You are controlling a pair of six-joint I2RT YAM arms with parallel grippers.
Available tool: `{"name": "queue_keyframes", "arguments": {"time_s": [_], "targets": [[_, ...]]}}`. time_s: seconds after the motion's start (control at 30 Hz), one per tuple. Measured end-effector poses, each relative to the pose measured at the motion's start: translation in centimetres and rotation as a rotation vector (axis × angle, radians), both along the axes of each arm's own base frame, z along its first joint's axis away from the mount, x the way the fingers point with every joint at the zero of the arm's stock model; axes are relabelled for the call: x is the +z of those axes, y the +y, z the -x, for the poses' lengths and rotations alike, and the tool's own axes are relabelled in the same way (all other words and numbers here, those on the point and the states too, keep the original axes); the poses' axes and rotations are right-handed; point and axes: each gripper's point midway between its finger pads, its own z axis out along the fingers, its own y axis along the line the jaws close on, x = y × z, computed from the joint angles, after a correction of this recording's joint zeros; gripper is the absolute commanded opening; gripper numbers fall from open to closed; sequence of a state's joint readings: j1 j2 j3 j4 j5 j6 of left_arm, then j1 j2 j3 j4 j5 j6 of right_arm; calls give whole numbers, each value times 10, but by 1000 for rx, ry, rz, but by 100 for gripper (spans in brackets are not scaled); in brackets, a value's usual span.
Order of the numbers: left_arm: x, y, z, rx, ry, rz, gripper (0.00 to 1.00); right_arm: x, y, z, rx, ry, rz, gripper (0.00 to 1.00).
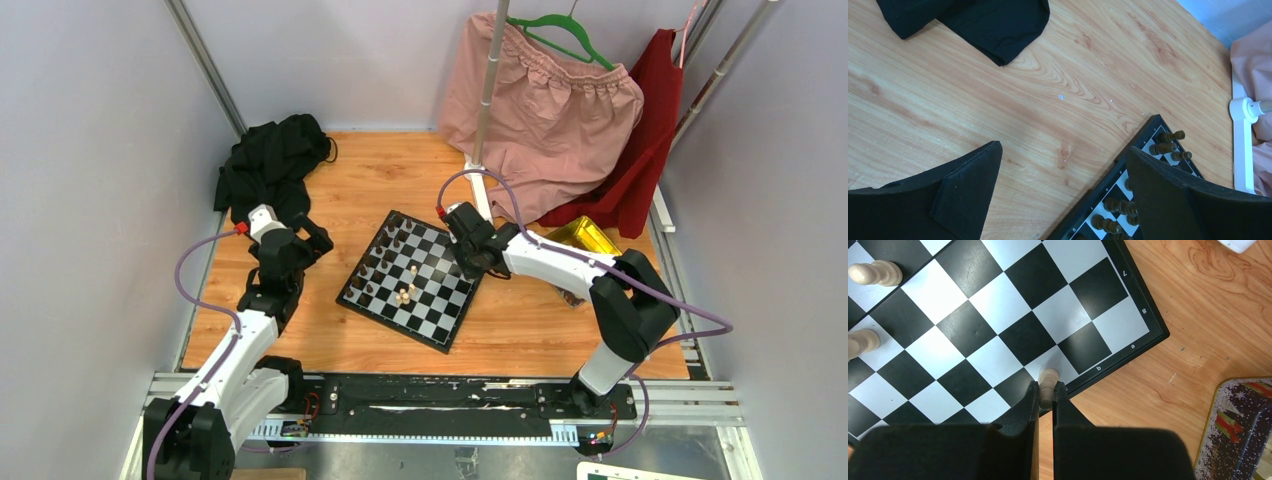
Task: Set up the chess pieces on the board
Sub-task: Place the chess piece on the chessboard.
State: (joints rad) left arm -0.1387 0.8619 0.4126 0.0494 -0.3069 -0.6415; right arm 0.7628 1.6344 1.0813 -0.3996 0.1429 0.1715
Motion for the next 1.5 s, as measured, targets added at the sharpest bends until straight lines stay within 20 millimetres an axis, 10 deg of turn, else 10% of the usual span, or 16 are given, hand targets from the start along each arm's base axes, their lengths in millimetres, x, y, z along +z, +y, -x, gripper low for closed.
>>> {"name": "queue_keyframes", "arguments": {"time_s": [0.43,0.9,1.2,1.5], "targets": [[0,0,0,-1,0,-2,100,-1,2,2,-7,9,-16,37],[0,0,0,-1,0,-2,100,14,7,-5,20,-18,-18,39],[-1,0,0,-1,3,-3,100,49,50,-23,122,-89,-76,39],[-1,0,0,-1,3,-3,100,28,99,-16,262,-34,-71,40]]}}
